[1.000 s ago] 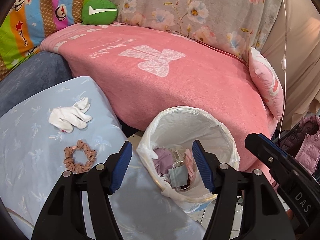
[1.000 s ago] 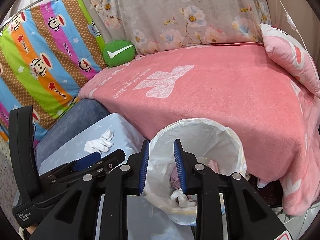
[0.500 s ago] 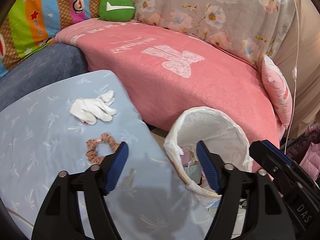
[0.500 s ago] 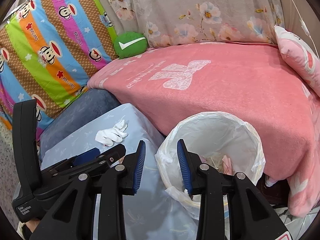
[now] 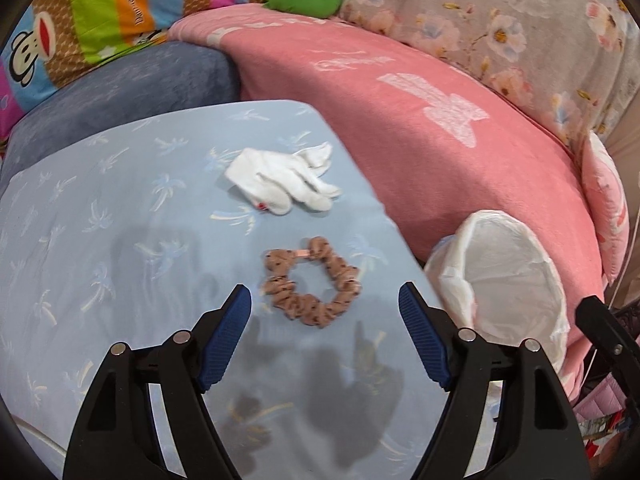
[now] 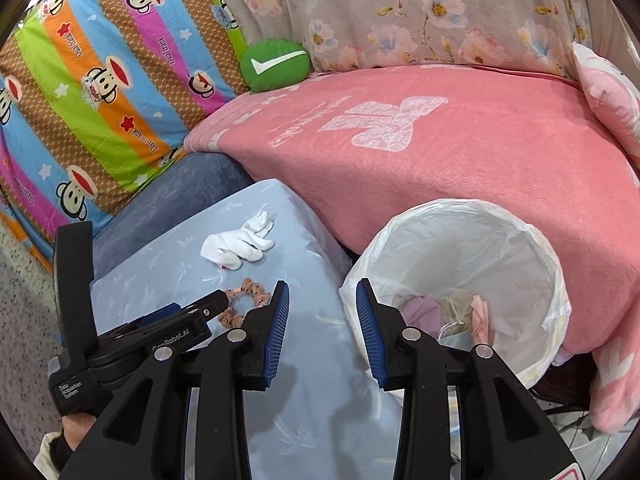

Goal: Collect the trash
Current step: 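Move both open tools back over the brown scrunchie and white gloves, then grasp the brown polka-dot scrunchie with the left tool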

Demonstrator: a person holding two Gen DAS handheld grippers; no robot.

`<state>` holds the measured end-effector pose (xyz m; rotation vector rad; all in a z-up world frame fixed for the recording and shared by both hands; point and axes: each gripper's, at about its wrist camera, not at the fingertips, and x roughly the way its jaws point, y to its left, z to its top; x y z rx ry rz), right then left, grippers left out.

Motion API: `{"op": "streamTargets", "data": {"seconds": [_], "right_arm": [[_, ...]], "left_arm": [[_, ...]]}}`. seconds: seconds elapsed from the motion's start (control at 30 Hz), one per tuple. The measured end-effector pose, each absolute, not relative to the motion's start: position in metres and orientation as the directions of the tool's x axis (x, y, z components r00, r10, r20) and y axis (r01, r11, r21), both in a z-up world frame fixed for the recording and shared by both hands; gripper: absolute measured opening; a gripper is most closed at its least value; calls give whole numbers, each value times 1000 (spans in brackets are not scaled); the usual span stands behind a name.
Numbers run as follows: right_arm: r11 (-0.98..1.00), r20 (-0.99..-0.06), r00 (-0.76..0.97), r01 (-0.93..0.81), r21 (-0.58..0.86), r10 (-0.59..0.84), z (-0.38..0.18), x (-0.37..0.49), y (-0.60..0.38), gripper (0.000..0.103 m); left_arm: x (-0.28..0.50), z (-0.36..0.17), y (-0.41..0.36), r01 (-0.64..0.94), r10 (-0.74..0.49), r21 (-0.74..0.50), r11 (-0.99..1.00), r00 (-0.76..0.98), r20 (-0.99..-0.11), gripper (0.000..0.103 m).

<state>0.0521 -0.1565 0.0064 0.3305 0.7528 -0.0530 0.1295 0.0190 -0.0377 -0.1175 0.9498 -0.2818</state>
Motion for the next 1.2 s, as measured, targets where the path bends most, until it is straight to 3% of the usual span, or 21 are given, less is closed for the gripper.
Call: {"op": "streamTargets", "data": {"seconds": [0.4,0.6,0.67,0.83,1.2], "right_arm": [[949,-714,693,152,275,96,-17,75,-140,35],[950,-725,681,150,275,103,-25,85,-136,35],[950,-728,677,149,275,105,-28,89,-135,35],[950,-736,667,144,276,112,-33,96,-130,35],[955,-741,656,107,277,141,-41,123,-107,35]], "left_arm": [[154,-72,33,126,-230,-192,973,505,-832,70],[161,-83,30,131,-229,-189,973,481,-846,55],[163,-86,29,138,-233,-190,972,470,-851,43],[164,-86,28,145,-234,-188,972,470,-851,24],[155,-68,46,126,-242,-206,970,510,-826,19]]}}
